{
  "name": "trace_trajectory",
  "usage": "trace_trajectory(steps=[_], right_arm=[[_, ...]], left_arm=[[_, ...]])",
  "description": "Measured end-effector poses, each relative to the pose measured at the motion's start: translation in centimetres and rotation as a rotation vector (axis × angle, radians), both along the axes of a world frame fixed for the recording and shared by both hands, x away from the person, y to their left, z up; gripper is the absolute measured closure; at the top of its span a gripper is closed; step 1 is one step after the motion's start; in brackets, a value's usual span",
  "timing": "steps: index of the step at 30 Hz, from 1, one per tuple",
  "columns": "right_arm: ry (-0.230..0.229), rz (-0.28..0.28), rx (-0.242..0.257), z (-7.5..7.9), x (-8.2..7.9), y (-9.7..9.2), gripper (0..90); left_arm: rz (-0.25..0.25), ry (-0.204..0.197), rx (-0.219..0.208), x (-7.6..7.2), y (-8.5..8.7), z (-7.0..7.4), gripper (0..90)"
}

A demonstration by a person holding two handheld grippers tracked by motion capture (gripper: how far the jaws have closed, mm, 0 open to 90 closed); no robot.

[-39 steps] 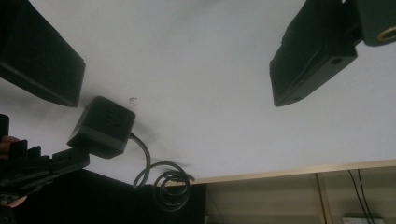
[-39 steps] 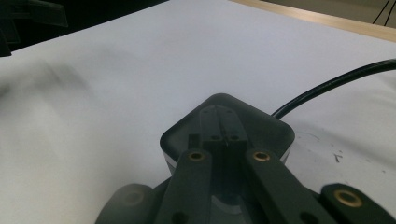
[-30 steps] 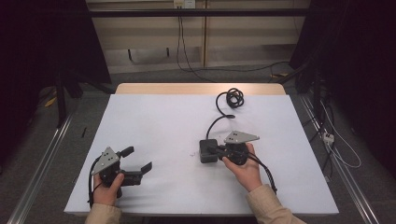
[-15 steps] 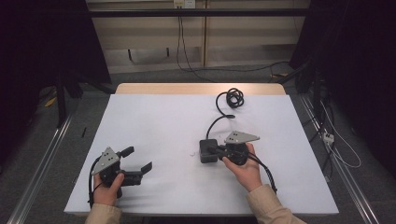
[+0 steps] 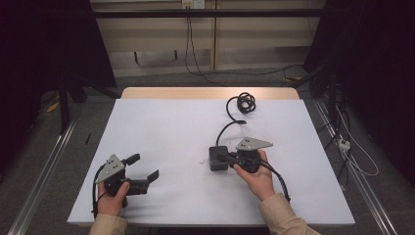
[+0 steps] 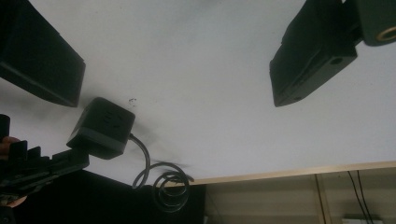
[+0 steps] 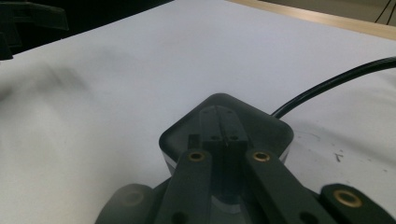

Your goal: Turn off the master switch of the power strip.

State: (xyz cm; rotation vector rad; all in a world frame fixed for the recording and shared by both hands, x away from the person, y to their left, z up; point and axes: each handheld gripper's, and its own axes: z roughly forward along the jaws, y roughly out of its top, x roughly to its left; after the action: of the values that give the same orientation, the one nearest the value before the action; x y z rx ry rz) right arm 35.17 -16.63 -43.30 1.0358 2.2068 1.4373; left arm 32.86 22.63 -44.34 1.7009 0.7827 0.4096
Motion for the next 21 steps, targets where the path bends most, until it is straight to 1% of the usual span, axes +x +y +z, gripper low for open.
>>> trace_trajectory(steps=[3,5,8,9,10,12,14,15,16,17,19,21], right_arm=[[-0.005,-0.001,-0.003,0.0,0.0,0.0,90.0],[-0.011,-0.007,0.008,0.2,-0.1,-0.1,90.0],[-0.012,-0.012,-0.007,0.3,-0.1,-0.5,90.0],[-0.011,-0.013,-0.022,0.3,-0.1,-0.6,90.0],[-0.014,-0.011,-0.014,0.1,-0.1,-0.7,90.0],[-0.007,-0.012,0.024,0.0,-0.2,-0.9,90.0],[-0.010,-0.016,0.077,0.1,-0.3,-1.1,89.7],[-0.013,-0.016,0.097,0.2,-0.3,-1.2,86.8],[-0.020,-0.015,0.108,0.4,-0.4,-1.3,80.8],[-0.031,-0.016,0.106,0.6,-0.5,-1.4,77.3],[-0.043,-0.009,0.105,0.9,-0.7,-1.6,74.2],[-0.046,0.001,0.111,1.0,-0.9,-1.8,65.5]], left_arm=[[0.003,0.001,0.000,0.0,0.0,0.0,3.1],[0.001,0.001,-0.002,0.1,0.0,0.0,3.1],[0.002,0.000,-0.001,0.1,-0.1,0.0,3.1],[0.000,-0.002,0.000,0.1,-0.1,0.0,3.1],[-0.003,-0.002,0.002,0.1,-0.2,0.1,3.1],[-0.002,-0.002,-0.001,0.2,-0.2,0.1,3.1],[0.000,-0.001,-0.001,0.2,-0.2,0.1,3.1],[-0.002,-0.002,-0.001,0.2,-0.2,0.1,3.1],[-0.002,-0.002,-0.001,0.2,-0.2,0.1,3.1],[-0.002,-0.002,-0.001,0.2,-0.2,0.1,3.1],[0.000,-0.001,-0.001,0.2,-0.3,0.1,3.1],[0.001,-0.001,-0.001,0.1,-0.3,0.1,3.1]])
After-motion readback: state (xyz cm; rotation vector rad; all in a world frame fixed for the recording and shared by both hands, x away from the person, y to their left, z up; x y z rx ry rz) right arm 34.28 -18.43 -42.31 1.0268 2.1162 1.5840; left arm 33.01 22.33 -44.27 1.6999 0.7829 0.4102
